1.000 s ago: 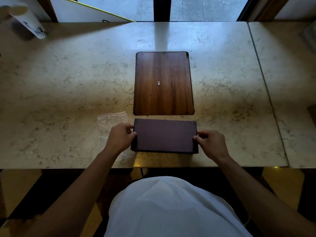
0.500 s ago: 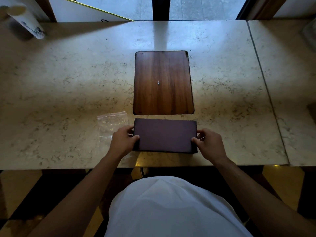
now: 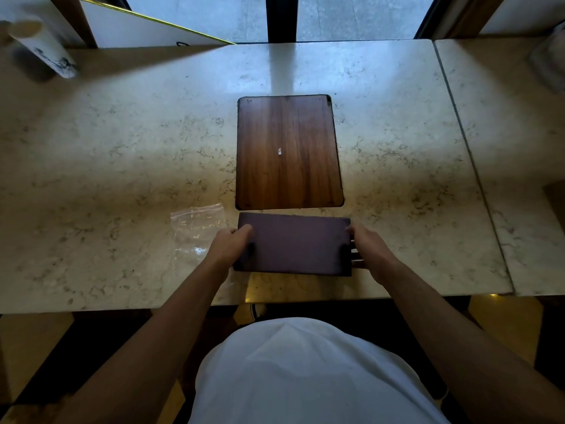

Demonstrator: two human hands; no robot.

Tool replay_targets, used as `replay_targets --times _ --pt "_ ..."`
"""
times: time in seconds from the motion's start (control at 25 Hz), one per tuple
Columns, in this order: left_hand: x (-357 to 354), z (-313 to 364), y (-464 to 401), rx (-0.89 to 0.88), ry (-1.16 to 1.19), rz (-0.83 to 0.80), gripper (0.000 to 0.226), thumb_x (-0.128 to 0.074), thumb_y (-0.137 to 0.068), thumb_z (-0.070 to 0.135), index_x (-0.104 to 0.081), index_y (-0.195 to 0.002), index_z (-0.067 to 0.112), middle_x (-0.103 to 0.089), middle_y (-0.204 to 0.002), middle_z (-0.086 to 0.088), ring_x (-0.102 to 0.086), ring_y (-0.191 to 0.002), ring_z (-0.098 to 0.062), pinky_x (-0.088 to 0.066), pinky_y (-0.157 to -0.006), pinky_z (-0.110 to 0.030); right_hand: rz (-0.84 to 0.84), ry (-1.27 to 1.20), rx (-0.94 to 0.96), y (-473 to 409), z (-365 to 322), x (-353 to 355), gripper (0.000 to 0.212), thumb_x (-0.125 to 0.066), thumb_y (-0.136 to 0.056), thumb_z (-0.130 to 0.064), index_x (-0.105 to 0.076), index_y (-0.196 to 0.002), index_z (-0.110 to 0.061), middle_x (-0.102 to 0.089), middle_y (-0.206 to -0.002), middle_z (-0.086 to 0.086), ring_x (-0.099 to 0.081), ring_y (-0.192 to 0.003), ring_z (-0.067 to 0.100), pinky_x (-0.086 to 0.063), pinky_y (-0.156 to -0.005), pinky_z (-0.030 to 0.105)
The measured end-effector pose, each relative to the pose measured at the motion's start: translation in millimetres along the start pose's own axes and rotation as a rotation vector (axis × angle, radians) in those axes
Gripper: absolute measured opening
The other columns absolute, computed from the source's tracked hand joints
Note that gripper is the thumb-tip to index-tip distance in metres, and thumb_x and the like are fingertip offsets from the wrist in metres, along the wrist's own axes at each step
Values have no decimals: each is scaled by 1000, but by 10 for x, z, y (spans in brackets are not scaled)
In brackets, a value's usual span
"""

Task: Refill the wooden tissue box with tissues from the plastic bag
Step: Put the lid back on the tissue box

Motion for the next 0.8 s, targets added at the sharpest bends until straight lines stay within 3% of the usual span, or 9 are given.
replay_targets --times 0.12,0.24,0.32,0.4,0.48,0.56,0.64,0.72,0.8 --pt "75 177 57 -32 254 7 33 -58 -88 43 -70 -103 16 -72 -103 -4 -64 -98 -22 -52 -81 -39 41 -244 72 29 -137 95 35 -40 -98 -39 -68 -101 -18 -71 -102 6 -67 -95 26 -52 -70 36" --pt "160 431 129 -132 521 53 20 -54 -97 23 -73 -93 16 -76 -85 3 -67 -88 -17 -52 -73 -32 201 -423 203 53 -287 264 33 -51 -95 -45 -65 -95 -15 -68 -96 6 -66 -86 23 -52 -69 36" --pt "217 522 176 -196 581 139 18 -55 -97 14 -72 -89 13 -74 -86 -2 -66 -87 -19 -51 -76 -34 268 -432 298 81 -373 292 31 -60 -91 -46 -63 -94 -15 -68 -96 5 -66 -85 20 -53 -71 38" --pt "249 518 183 -221 617 166 14 -58 -97 15 -70 -91 12 -70 -92 -6 -64 -91 -21 -49 -79 -36 245 -491 314 74 -385 252 28 -67 -87 -39 -65 -95 -12 -70 -91 -1 -67 -83 17 -55 -69 34" --pt "257 469 150 -205 655 126 12 -63 -95 21 -70 -95 11 -70 -93 -5 -66 -90 -17 -52 -75 -32 202 -525 291 65 -375 219 23 -63 -76 -22 -68 -90 -4 -67 -71 -10 -63 -74 15 -50 -54 26" --pt "248 416 120 -210 633 104 15 -67 -92 18 -72 -100 6 -72 -94 -5 -68 -86 -13 -55 -68 -28 158 -523 291 53 -370 164 44 -56 -66 -10 -69 -108 -6 -68 -71 -7 -63 -75 16 -48 -52 26" --pt "254 364 95 -227 556 143 28 -66 -90 1 -70 -117 -1 -72 -108 -11 -69 -95 -17 -57 -76 -28 174 -433 338 36 -356 142 69 -56 -66 -6 -58 -135 -9 -65 -86 0 -60 -81 17 -49 -64 30" --pt "245 325 69 -240 488 165 42 -60 -86 -12 -66 -127 -2 -70 -116 -13 -68 -101 -19 -59 -81 -28 185 -346 379 36 -337 111 73 -59 -73 -1 -48 -145 -6 -63 -91 -4 -61 -83 13 -51 -67 26" --pt "222 291 37 -250 457 159 46 -57 -85 -16 -65 -128 -2 -70 -117 -14 -69 -102 -21 -61 -80 -27 186 -274 428 25 -329 101 66 -59 -78 8 -52 -142 -7 -69 -96 -15 -70 -84 5 -55 -66 19"
Point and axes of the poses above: each hand's wrist, its own y-axis away from the middle knuckle, its own x-axis out of the back of the hand, z = x × y, the point moved 9 cm from there along -y, towards the middle knuckle
